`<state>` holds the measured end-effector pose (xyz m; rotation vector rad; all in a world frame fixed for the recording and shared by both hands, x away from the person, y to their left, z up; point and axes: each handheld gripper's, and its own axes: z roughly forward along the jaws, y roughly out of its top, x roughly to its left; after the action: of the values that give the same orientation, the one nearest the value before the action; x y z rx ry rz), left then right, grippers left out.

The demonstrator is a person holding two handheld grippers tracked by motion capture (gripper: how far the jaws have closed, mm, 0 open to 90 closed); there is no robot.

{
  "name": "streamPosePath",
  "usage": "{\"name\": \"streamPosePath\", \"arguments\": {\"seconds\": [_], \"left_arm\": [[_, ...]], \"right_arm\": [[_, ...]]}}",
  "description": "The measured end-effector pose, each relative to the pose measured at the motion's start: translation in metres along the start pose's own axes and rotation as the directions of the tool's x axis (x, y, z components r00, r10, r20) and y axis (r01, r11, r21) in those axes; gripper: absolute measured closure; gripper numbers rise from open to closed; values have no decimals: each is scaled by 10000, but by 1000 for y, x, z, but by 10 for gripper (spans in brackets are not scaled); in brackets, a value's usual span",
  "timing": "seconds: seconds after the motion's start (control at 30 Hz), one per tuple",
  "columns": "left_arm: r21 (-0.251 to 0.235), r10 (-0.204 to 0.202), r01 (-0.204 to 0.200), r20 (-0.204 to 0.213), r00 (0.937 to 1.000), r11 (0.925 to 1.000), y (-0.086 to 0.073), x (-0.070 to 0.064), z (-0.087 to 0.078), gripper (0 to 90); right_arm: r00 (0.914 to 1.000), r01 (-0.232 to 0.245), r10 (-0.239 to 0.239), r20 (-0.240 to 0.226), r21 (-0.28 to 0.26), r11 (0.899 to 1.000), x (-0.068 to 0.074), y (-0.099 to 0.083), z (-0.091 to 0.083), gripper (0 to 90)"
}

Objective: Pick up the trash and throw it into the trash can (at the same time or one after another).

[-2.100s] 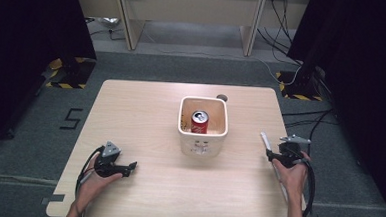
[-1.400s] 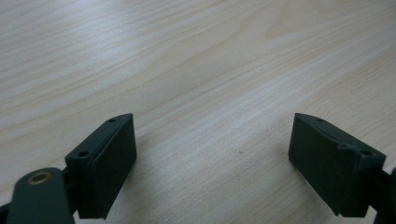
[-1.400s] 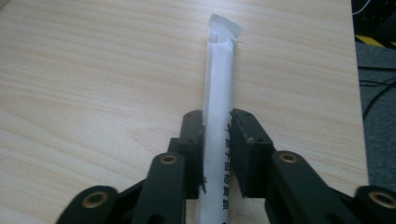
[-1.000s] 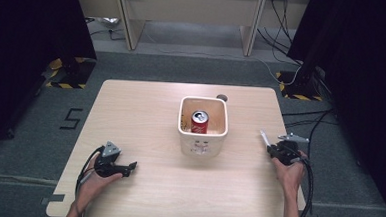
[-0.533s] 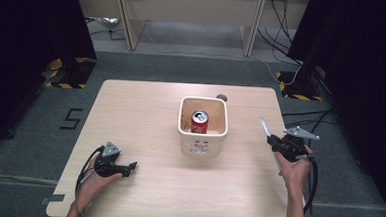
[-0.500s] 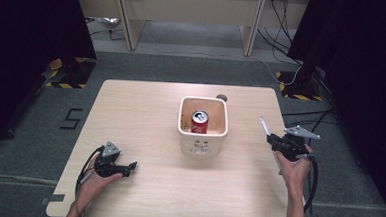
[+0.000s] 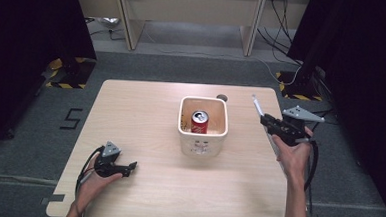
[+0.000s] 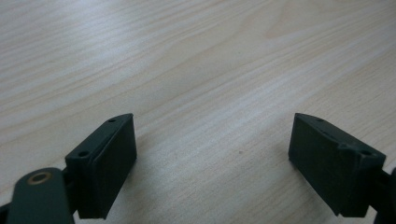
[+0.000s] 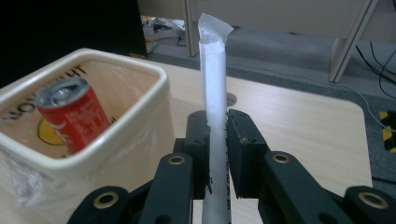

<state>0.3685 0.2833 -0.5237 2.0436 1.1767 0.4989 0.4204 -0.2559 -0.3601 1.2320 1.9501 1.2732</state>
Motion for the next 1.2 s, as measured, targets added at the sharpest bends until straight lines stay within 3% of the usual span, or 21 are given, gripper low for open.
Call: {"name": "streamPosePath", "arguments": {"seconds": [0.23,0.47,0.87,1.2], "left_arm": [[-3,-4,4,2,10000,10000,0,0,0,144],[2,-11,11,4,10000,10000,0,0,0,144],[17,-5,5,9,10000,10000,0,0,0,144],[14,-6,6,8,10000,10000,0,0,0,144]], "right_arm": [[9971,164,-198,-739,-466,9988,20,33,2,790],[9927,442,-508,-1094,-616,9971,40,61,11,790],[9856,749,-798,-1492,-386,9964,66,87,38,790],[9744,941,-1013,-2008,-448,9946,92,111,61,789]]}}
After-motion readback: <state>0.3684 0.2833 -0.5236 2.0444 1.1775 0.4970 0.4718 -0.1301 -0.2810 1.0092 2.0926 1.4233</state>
